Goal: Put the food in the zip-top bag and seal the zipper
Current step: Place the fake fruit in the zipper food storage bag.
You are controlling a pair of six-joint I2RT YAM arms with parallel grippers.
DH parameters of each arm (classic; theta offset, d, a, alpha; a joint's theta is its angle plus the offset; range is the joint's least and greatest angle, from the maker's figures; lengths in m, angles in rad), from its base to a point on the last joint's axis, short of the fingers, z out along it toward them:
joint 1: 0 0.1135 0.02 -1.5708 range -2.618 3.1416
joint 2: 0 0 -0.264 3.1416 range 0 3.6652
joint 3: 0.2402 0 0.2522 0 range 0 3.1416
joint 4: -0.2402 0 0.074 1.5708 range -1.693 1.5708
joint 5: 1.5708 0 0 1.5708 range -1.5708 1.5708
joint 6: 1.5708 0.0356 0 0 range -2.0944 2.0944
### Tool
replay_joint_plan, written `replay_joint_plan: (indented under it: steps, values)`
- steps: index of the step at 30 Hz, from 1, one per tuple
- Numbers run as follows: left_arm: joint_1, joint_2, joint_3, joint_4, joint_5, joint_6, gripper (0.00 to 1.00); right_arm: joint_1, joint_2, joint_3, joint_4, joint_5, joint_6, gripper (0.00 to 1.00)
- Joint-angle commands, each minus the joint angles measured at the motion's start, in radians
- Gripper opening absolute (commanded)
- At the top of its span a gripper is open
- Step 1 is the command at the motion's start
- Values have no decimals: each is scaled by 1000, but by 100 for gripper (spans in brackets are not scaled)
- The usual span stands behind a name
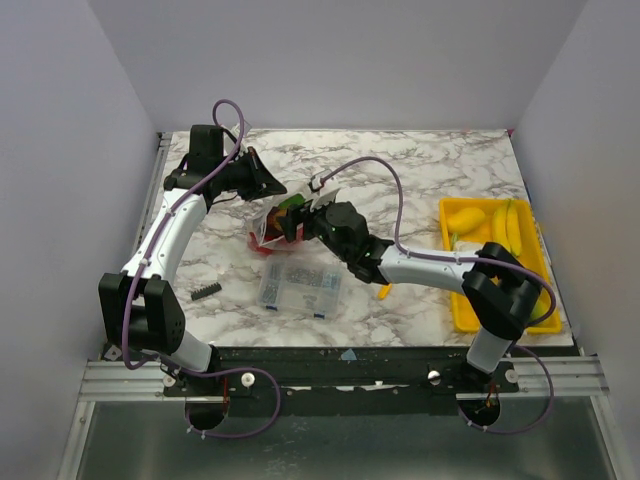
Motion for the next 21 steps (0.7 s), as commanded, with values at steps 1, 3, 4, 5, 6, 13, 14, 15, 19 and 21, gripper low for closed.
replay_joint_plan:
  steps: [1, 3, 4, 5, 6, 13, 14, 15, 19, 21]
  values:
    - [-2, -19, 3, 14, 34, -5, 0, 10, -9, 61, -38, 93, -22, 82]
    - [-2, -21, 3, 16, 34, -5, 0, 10, -28, 57, -42, 96, -26, 83]
    - [-2, -21, 4, 16, 34, -4, 0, 10, -36, 59, -52, 99, -26, 85]
    - [-1, -22, 4, 15, 34, -3, 0, 10, -45, 64, -64, 104, -26, 86]
    - [-2, -21, 4, 15, 34, -4, 0, 10, -53, 71, -84, 110, -27, 86]
    - [-2, -20, 2, 13, 32, -3, 0, 10, -240, -16, -203, 189, -11, 85]
    - [-2, -19, 2, 14, 32, -4, 0, 10, -274, -41, -219, 205, -12, 84]
    - [-2, -19, 2, 14, 33, -5, 0, 10, -306, -64, -230, 231, -15, 83]
    - [-3, -20, 2, 13, 31, -3, 0, 11, -451, -216, -273, 395, -21, 83]
    - [-2, -20, 1, 13, 30, -3, 0, 8, -527, -293, -301, 538, 9, 83]
